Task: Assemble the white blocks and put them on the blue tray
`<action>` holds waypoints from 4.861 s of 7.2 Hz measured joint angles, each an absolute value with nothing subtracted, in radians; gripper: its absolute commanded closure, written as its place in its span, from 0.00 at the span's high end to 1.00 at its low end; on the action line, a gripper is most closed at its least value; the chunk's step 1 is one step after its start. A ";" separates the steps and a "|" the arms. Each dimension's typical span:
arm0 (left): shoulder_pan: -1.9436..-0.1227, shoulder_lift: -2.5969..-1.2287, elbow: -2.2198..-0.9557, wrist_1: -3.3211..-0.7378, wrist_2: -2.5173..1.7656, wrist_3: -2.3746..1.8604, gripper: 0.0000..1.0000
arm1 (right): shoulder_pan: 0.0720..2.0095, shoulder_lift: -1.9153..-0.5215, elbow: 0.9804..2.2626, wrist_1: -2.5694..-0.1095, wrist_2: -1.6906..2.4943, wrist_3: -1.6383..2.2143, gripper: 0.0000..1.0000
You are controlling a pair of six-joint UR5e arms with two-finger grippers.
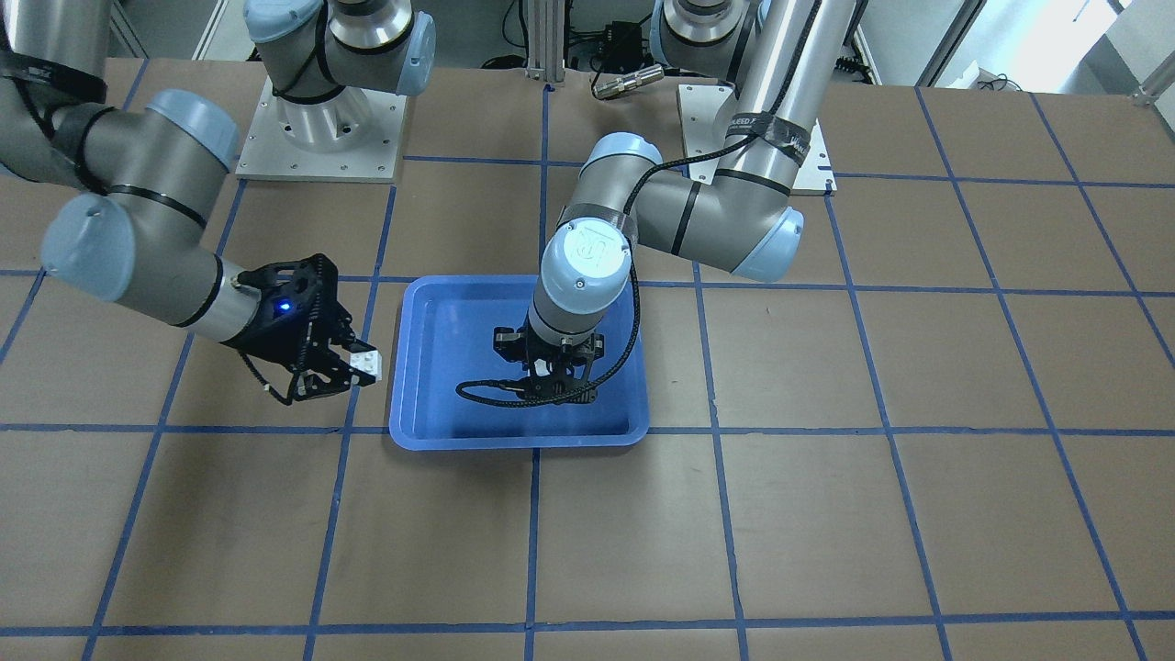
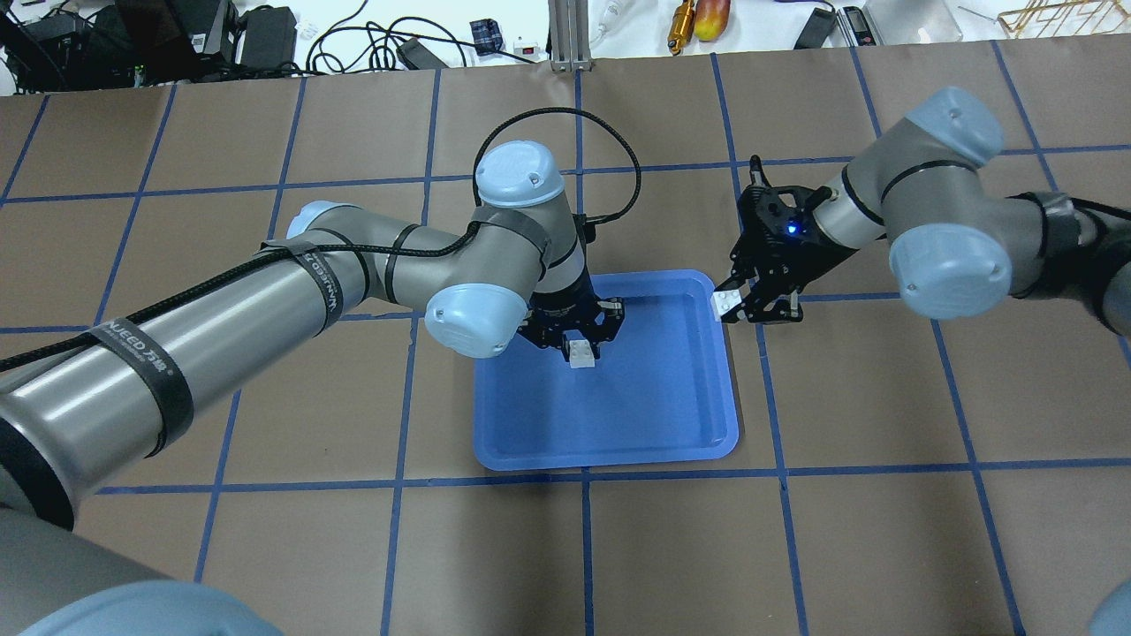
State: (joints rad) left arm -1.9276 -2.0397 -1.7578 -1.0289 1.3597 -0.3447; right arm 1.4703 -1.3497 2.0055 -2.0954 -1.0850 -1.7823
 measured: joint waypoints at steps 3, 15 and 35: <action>-1.929 -2.043 -1.758 -1.028 1.349 -0.345 0.88 | 1.573 -1.338 2.104 -2.300 -1.088 -1.618 0.00; -1.811 -1.999 -1.842 -1.042 1.293 -0.591 0.00 | 1.705 -1.207 2.106 -2.545 -1.079 -1.485 0.00; -1.825 -2.028 -1.847 -0.976 1.180 -0.624 0.00 | 1.646 -1.305 1.489 -1.877 -1.361 -0.994 1.00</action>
State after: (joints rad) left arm -1.8252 -2.0284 -1.8468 -0.9756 1.1796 -0.6241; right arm 1.6461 -1.3048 1.4891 -1.8772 -1.3606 -0.9939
